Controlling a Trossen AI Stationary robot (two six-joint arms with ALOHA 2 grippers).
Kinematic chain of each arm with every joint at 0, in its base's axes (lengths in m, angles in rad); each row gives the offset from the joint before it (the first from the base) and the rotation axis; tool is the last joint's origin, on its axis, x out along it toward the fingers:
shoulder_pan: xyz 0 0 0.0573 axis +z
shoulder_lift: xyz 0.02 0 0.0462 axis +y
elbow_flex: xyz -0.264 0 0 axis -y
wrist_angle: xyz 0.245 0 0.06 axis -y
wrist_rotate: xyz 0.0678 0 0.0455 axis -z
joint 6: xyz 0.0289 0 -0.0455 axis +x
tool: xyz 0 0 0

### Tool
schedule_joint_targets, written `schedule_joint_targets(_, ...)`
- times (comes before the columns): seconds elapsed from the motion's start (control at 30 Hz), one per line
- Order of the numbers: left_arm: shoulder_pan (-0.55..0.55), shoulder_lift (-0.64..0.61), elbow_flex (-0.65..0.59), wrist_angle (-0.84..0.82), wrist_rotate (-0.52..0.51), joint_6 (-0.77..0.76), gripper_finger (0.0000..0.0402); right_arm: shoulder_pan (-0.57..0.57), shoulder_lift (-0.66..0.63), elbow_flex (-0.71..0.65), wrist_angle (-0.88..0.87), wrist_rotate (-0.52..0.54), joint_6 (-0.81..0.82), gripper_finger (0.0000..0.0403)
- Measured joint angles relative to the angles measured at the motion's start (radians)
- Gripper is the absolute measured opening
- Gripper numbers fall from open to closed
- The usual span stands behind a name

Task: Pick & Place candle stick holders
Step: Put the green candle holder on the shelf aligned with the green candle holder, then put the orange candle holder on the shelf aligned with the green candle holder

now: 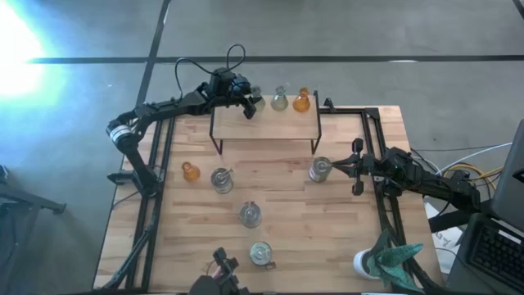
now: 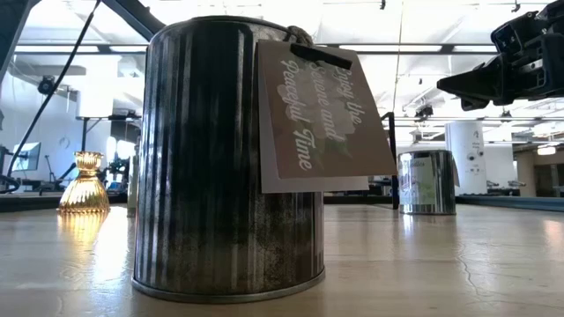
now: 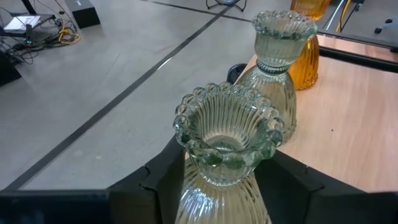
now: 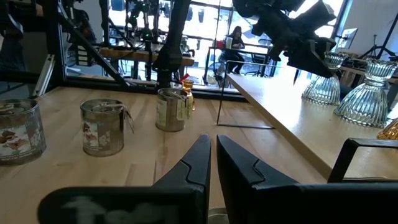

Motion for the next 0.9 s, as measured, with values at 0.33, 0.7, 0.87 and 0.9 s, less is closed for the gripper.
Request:
schedule_joint_targets(0.33,0.003,-0.006,0.008,0.003,0.003,-0.003,0.024,0.0,0.0,0.0,0.0,0.0,0.0,0.0022)
schedule_joint_targets(0.7,0.003,-0.058,0.01,-0.087,0.06,0.003,0.0241,0.0,0.0,0.0,0.0,0.0,0.0,0.0022)
schedule_joint_targets(0.87,0.005,-0.135,0.008,-0.207,0.059,0.019,0.0241,0.0,0.0,0.0,0.0,0.0,0.0,0.0022)
schedule_joint_targets(0.9,0.005,-0.154,0.008,-0.238,0.059,0.019,0.0241,0.0,0.0,0.0,0.0,0.0,0.0,0.0022)
